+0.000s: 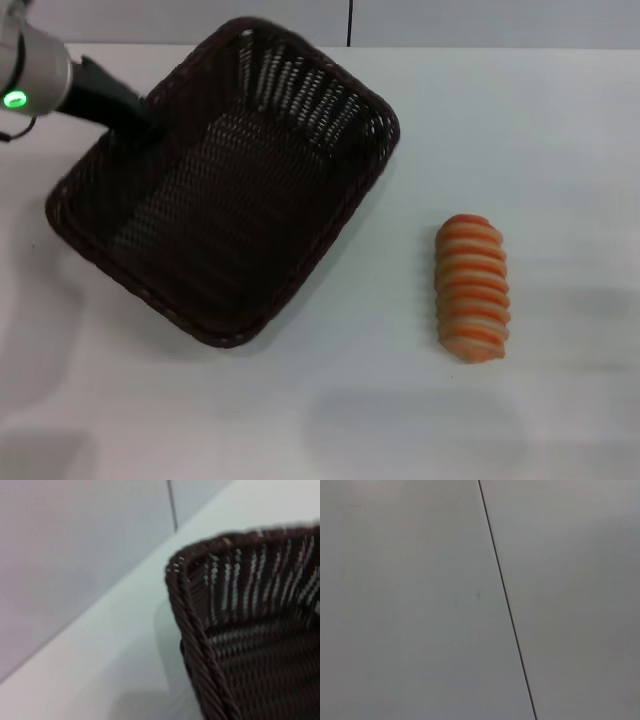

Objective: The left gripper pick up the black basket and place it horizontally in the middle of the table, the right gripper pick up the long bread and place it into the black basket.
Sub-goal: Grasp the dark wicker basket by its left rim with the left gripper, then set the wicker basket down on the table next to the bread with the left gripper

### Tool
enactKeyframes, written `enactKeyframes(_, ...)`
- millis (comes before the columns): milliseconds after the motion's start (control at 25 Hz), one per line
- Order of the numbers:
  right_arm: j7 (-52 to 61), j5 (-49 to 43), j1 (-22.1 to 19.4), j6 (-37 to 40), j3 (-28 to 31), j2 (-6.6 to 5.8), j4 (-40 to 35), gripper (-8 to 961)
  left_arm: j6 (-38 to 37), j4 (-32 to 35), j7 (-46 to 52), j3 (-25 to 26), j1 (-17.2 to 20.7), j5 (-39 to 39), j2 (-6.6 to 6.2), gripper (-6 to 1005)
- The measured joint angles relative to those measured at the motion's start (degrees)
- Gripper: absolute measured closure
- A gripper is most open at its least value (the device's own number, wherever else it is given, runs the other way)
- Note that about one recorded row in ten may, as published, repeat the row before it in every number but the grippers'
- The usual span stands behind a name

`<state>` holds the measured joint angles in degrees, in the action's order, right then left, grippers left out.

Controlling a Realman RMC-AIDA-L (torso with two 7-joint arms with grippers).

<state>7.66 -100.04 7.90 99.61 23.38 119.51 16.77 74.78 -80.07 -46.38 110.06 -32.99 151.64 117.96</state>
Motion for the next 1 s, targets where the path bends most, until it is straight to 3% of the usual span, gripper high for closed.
enactKeyframes(160,0.0,0.0,-0.2,0.6,0.0,0.01,0.4,137,1.3,0.5,-2.4,2.8,-1.7,-2.2,-0.33,704)
enactKeyframes(360,0.0,0.0,-0.4,1.4,0.0,0.04,0.7,137,5.7,2.9,-7.8,7.7,-5.9,-2.7,-0.29,800)
enactKeyframes(720,0.0,0.0,-0.5,1.6,0.0,0.02,1.0,138,8.2,3.1,-9.7,8.9,-8.1,-3.2,-0.49,809)
enactKeyframes(1000,0.0,0.0,-0.5,1.6,0.0,0.02,1.1,138,14.1,3.3,-15.6,12.0,-9.9,-8.4,-0.99,807)
